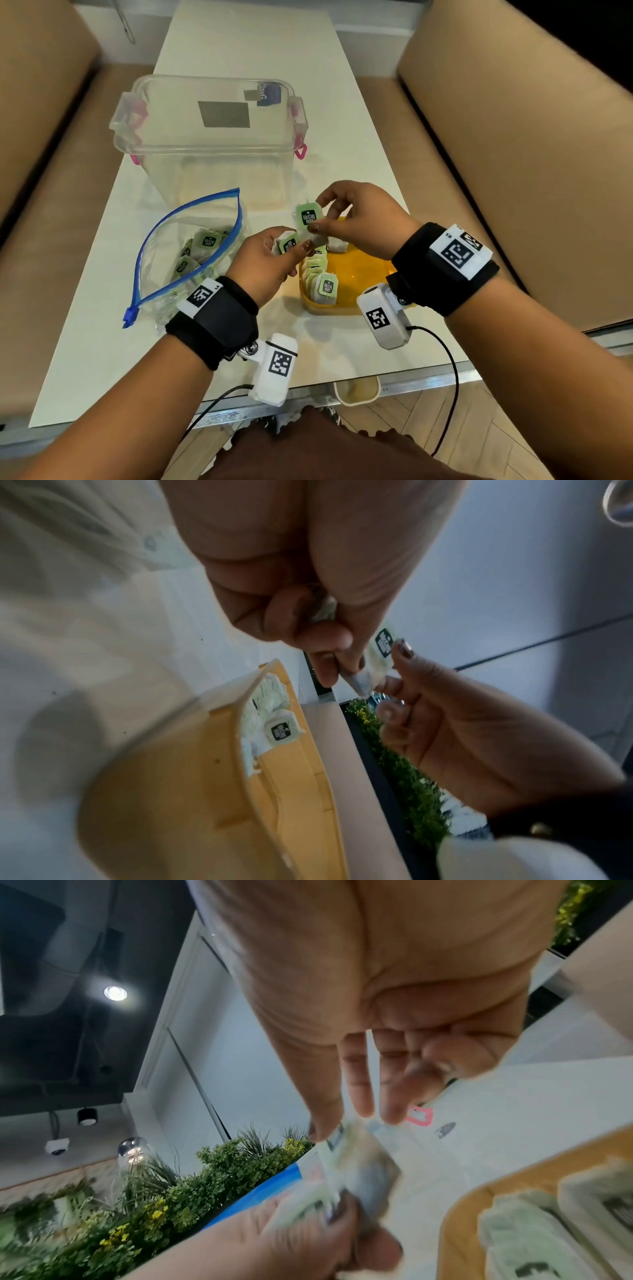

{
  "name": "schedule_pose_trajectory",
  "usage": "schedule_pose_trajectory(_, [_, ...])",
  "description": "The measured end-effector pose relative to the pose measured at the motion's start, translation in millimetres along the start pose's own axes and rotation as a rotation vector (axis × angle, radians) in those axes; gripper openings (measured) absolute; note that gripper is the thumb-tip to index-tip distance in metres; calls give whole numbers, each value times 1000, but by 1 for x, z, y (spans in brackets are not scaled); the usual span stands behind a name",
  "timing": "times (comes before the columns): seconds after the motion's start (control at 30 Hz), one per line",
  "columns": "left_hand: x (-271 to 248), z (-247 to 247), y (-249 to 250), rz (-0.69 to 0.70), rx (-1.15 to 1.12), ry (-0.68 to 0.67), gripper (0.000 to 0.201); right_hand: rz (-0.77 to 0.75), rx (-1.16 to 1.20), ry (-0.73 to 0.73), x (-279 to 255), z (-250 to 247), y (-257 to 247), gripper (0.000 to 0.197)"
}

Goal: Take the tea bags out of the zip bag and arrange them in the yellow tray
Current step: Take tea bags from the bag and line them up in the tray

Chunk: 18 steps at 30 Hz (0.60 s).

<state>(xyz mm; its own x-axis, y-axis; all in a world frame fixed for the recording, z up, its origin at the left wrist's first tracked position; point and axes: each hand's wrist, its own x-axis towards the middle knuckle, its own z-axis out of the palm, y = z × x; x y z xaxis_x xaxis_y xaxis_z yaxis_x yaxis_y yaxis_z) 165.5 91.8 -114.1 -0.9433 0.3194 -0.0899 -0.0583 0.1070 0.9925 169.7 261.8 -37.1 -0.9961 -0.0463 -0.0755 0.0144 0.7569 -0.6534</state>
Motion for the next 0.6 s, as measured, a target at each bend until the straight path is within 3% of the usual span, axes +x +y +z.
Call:
schedule_pose_trajectory(0.13, [-3,3,-2,17,77,-30,4,-66,-119,-3,6,-8,-4,10])
schedule_pose_trajectory(0.23, [-4,4,-3,12,101,-34,6,-88,-187,-37,7,-12,-6,3])
schedule_pose_trajectory(0.37, [-4,1,-2,-33,55,13,4,-50,-181,-18,11,-22,0,2])
schedule_pose_trajectory(0.5, [-7,-2,3,-148,-73,75,9,1,-412,-28,18,-27,12,11])
schedule_pose_trajectory(0.6, [-8,-4,6,-156,-127,64,12,84,-508,-103,23,-24,22,12])
